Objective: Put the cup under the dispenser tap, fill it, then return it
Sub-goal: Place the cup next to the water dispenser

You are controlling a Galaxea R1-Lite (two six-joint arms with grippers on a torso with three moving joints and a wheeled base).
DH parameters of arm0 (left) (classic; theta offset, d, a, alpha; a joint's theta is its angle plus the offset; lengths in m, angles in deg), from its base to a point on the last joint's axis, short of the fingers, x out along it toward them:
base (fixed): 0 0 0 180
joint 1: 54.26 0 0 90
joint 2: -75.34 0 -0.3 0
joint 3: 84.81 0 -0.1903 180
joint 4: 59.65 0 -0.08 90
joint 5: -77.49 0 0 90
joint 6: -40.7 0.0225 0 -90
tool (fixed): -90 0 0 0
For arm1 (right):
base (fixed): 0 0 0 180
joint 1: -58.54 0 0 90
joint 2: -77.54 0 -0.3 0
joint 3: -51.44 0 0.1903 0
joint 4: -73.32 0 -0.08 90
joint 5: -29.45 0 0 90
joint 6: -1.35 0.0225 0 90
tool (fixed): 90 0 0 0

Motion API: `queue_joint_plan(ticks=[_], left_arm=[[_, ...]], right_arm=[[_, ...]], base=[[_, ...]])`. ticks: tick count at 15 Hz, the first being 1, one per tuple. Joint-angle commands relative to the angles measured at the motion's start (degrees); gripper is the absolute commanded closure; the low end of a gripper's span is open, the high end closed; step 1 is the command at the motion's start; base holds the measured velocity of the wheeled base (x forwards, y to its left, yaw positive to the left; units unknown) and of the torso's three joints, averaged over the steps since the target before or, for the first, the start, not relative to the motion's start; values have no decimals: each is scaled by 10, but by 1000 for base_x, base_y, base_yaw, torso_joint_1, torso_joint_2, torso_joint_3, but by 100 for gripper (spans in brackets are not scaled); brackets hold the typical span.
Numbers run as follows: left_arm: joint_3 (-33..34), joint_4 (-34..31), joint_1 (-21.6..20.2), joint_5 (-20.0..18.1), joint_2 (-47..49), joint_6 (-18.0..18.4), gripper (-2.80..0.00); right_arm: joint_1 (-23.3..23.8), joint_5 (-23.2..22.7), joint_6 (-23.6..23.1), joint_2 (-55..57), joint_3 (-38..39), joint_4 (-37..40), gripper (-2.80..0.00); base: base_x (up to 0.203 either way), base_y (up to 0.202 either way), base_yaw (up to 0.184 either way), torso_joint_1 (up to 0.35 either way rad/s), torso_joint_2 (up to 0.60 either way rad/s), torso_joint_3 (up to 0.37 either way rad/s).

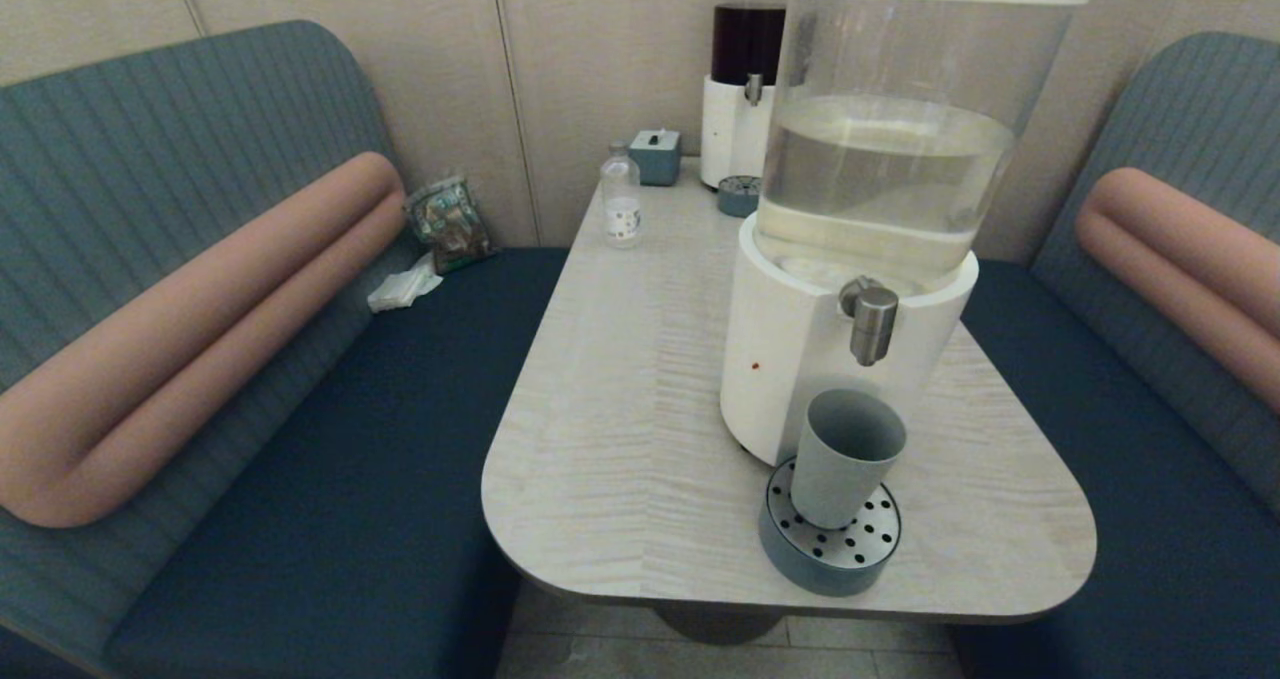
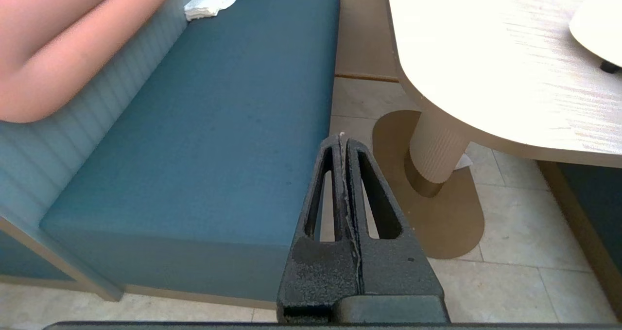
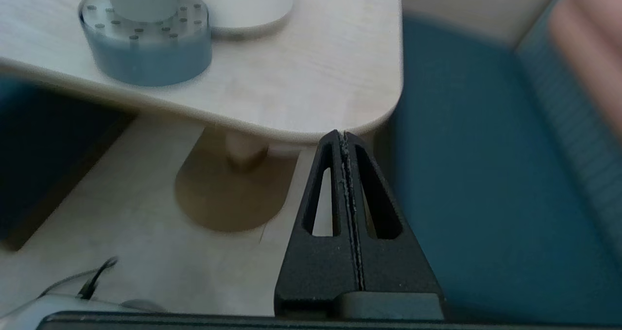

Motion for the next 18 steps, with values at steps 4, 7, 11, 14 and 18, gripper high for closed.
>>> queue_joint_plan(ticks=[4,7,11,14,18], left_arm=[[0,0,0,0,1,0,0],[0,0,0,0,0,0,0],[-8,-32,0,-8,14,40,0],[-27,-29,0,-14,2,58,0],[-268,-31,2,-18,144,-8,0]], right_arm=[[0,12,40,1,1,8,0],[0,12,41,0,1,7,0],[0,12,41,1,1,7,0],[0,12,41,1,1,7,0],[0,12,41,1,1,7,0]], base=[[0,0,0,0,0,0],[0,0,0,0,0,0],[0,0,0,0,0,0],[0,0,0,0,0,0],[0,0,0,0,0,0]])
